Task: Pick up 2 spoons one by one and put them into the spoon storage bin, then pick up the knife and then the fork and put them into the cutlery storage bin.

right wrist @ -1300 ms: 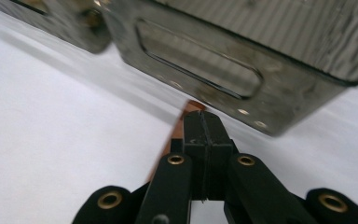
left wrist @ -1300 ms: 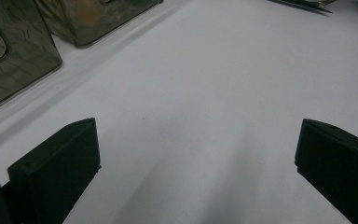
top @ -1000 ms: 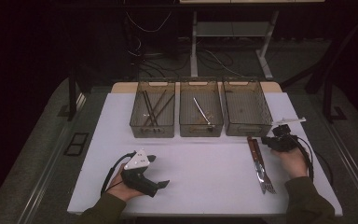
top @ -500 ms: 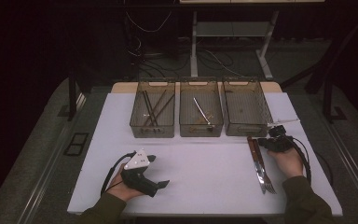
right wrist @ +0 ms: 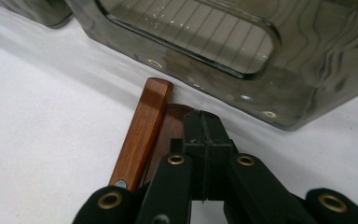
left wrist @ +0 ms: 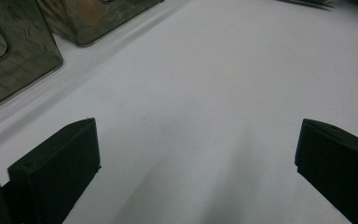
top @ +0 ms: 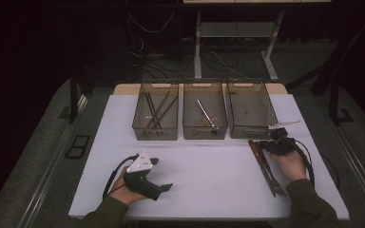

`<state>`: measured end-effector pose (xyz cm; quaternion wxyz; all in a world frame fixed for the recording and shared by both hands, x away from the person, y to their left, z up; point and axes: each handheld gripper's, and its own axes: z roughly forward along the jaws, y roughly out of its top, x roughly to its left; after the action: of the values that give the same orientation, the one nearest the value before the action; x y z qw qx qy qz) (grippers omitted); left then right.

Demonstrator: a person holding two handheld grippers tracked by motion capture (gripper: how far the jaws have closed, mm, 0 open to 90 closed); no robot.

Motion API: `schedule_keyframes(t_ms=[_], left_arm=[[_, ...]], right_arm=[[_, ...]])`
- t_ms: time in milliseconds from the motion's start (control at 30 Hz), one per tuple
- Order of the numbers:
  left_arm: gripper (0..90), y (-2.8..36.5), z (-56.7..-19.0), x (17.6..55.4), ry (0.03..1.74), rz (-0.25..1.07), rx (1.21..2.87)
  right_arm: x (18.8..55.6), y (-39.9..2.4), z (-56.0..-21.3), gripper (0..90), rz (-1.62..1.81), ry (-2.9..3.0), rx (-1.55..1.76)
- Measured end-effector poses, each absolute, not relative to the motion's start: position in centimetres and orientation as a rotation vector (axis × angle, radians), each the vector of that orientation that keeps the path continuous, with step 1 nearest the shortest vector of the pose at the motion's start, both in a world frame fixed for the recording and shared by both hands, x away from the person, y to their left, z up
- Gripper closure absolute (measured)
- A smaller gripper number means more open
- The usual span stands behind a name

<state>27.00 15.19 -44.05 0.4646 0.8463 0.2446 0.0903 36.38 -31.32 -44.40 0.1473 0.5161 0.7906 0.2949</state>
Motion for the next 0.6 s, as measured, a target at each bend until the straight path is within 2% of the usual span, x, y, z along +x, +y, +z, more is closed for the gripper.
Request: schedule_keyframes(t_ms=[600], left_arm=[[0.0,15.2,-44.1,27.0,0.596,0.218,2.08]], right_arm=[[36.3,-29.8,-44.3,90.0,0.882,2.362,1.411]])
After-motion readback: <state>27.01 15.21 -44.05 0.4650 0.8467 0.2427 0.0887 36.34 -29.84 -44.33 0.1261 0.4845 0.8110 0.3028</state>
